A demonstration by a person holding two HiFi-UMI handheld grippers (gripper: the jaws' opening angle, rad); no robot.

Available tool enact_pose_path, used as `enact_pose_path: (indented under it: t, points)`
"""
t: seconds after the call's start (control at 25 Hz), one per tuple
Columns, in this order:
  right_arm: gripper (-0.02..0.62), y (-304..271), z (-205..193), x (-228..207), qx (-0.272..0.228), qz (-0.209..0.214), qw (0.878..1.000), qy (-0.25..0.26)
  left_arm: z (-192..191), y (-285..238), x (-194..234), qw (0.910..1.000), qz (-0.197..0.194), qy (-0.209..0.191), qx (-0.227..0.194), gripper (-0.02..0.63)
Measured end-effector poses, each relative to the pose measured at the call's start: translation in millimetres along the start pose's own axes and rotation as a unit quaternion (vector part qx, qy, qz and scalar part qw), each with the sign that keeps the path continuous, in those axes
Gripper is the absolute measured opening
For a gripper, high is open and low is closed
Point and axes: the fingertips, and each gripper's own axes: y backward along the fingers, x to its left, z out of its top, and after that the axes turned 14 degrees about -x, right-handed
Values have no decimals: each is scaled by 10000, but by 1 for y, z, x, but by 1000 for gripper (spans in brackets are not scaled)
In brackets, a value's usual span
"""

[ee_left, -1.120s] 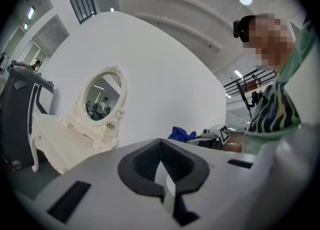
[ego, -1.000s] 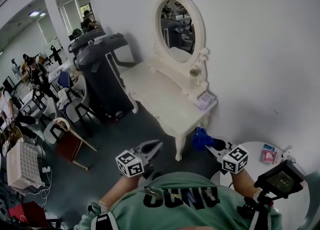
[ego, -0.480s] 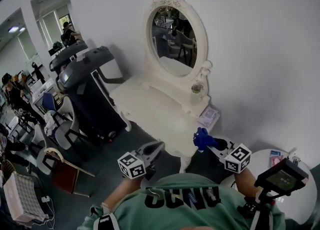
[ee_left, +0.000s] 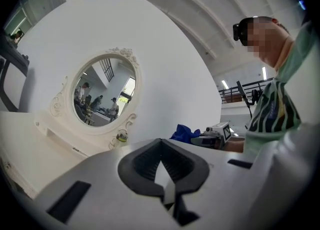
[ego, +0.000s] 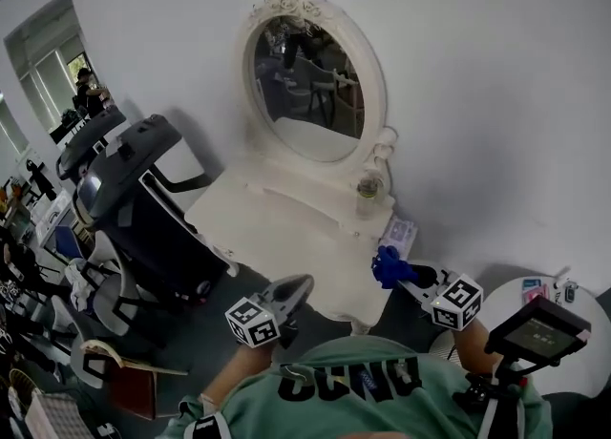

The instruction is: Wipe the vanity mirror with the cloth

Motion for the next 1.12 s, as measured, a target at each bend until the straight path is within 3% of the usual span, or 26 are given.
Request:
enact_pose_path:
  t: [0.28,0.48,0.6,0.72,0.88,0.96,1.0,1.04,1.12]
  points:
    - [75,-14,12,-76,-172,321,9993,36,-6,-71,23,9998,186,-114,-1,6]
    - [75,-31,28,-134,-289,885,9955,151,1,-110,33,9969,674,-310,-249,6]
    - [75,-51,37,-160,-356,1132,9923,344,-1,-124,47,9948,914,-235,-387,6]
    - [75,-82,44,-170,-348,1278,9885,735,1,-122,67,9938,1025,-223,-368,6]
    - [75,-139,68,-175,-279,1143,9758,1844,13,-102,113,9934,1031,-346,-356,6]
    - [75,-169,93,-177,-224,967,9612,2573,24,-95,131,9937,965,-370,-428,6]
    - [75,-185,111,-178,-213,904,9481,3042,31,-93,139,9938,921,-409,-477,6]
    - [75,-202,131,-177,-208,846,9297,3578,38,-91,147,9937,884,-454,-526,6]
    - [75,-241,171,-176,-159,697,8765,4761,50,-86,161,9934,836,-487,-623,6]
